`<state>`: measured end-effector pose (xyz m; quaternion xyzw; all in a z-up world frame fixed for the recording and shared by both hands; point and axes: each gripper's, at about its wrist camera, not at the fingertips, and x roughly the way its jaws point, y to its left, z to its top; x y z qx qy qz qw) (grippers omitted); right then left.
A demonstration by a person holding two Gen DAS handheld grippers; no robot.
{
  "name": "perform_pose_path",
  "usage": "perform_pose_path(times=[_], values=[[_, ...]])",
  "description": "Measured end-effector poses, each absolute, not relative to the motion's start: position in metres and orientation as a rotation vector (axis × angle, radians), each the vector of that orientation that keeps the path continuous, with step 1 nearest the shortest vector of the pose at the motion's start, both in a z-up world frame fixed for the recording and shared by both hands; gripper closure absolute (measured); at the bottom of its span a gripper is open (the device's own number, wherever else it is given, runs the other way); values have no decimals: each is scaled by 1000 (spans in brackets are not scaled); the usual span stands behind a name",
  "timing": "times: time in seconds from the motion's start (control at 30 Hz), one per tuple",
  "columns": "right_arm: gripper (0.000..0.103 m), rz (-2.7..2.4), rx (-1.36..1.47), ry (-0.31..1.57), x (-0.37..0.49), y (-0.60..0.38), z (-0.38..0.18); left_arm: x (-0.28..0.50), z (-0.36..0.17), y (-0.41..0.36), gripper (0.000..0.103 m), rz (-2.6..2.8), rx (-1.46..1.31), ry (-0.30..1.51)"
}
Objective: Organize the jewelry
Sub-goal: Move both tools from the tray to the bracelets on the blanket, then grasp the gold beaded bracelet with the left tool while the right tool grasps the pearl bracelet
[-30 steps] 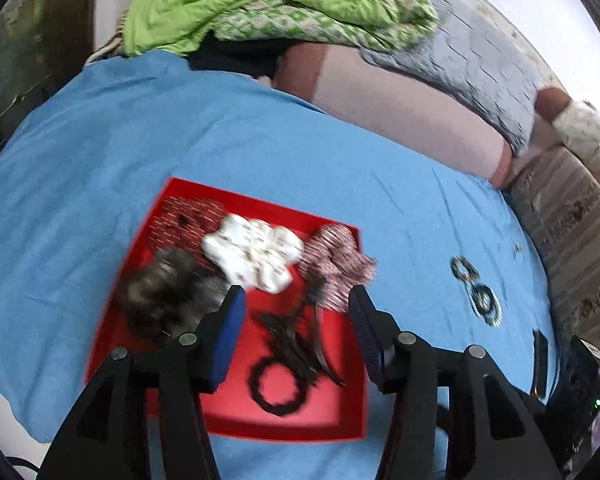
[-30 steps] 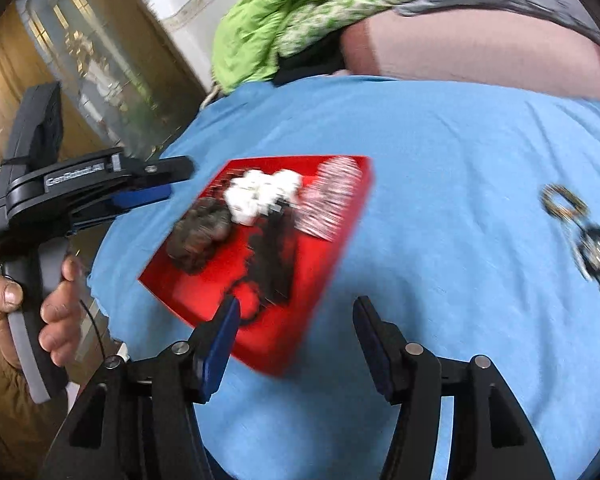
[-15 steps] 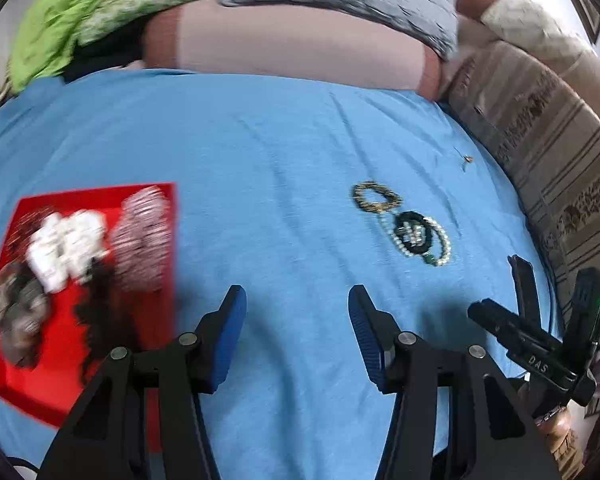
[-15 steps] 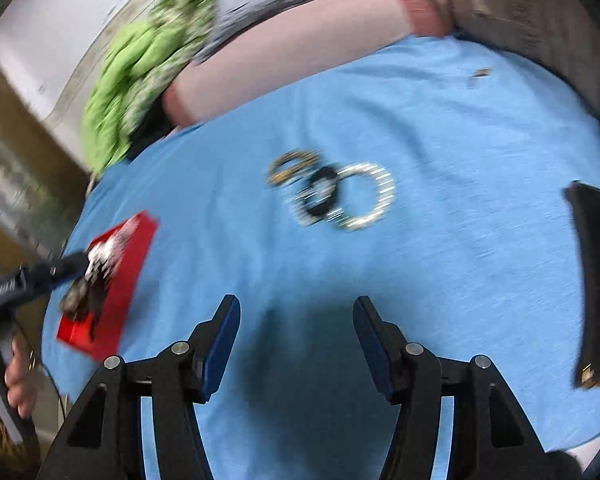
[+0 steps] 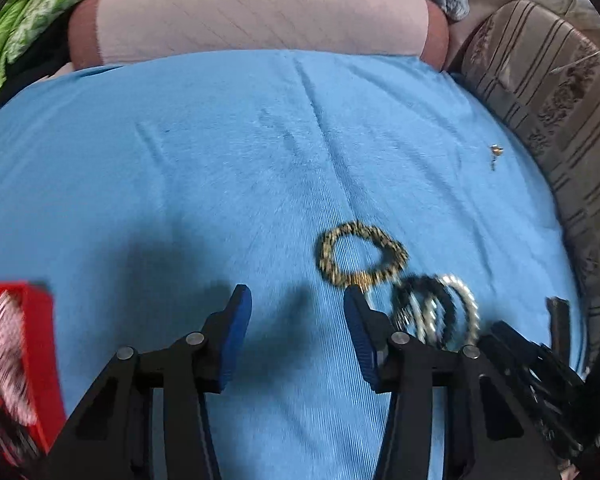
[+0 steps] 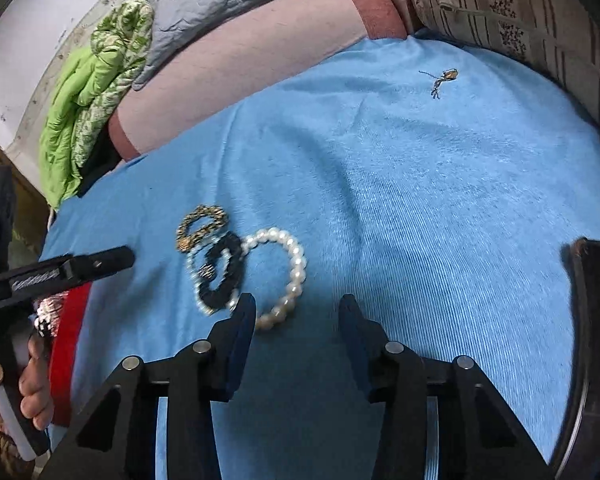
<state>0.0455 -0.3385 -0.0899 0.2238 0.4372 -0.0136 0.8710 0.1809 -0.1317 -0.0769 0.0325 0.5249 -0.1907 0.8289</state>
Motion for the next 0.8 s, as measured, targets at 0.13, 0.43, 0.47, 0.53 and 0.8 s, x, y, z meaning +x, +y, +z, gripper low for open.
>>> perform_pose_path(times=[0.13,0.43,0.47,0.53,0.8], values=[[56,-38,401,909,56,-334,-91,201,-97,-149,60,-407,75,1150],[91,-115,214,915,70,-315,-94,180,-101,-189,96,-359,289,1030],[91,-114,217,912,69,-315,-93,176,-99,-190,96,-363,297,1031],[92,-108,260,899,63,-319,-90,169,-92,-184,97,-379,267,1036],[92,-91,348,833,30,-320,-59,125,-49,-131,97,-424,128,1021]])
